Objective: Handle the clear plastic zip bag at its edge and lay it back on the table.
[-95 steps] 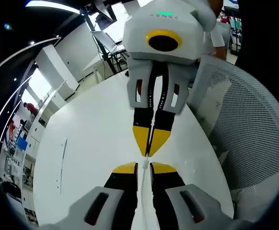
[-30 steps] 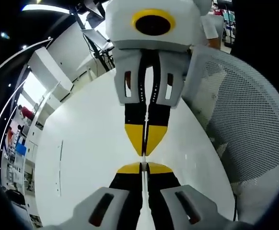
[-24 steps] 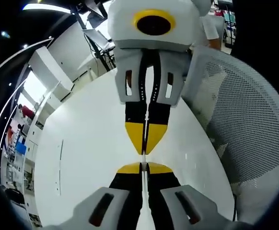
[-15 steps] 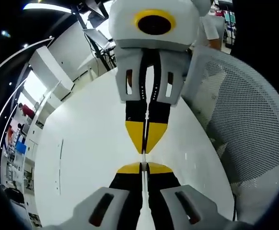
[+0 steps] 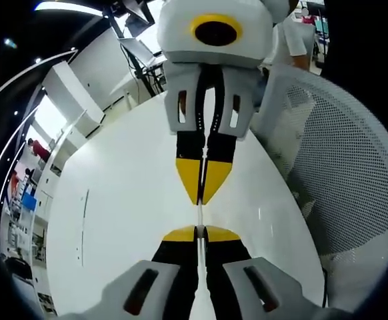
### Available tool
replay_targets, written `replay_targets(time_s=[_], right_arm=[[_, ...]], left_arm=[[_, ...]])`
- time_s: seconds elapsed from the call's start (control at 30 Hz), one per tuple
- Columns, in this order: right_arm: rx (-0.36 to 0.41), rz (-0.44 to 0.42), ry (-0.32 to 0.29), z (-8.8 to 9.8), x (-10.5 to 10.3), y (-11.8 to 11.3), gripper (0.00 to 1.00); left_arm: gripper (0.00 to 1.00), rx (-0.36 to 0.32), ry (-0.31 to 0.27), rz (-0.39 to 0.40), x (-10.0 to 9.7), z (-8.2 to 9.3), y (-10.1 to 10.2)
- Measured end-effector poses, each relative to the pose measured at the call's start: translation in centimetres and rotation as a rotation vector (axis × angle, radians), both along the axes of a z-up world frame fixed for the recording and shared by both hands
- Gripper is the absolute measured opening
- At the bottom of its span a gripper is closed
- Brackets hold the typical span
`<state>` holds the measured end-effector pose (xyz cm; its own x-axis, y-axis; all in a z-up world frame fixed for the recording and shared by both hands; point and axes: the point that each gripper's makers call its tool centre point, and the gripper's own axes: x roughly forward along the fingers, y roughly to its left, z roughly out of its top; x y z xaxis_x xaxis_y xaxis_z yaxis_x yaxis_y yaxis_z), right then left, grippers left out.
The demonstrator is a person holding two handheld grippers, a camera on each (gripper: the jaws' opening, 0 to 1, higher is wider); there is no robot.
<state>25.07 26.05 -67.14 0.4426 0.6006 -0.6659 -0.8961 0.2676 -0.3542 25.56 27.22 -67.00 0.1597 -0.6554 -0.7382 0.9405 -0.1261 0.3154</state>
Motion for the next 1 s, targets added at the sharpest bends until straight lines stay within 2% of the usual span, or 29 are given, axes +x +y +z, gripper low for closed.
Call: replay_targets(time_s=[1.0], right_arm=[[0.007, -0.008, -0.006, 0.16, 0.12, -0.42, 0.0]], left_arm=[[0.0, 0.005, -0.004, 0.011, 0.1, 0.22, 0.76]])
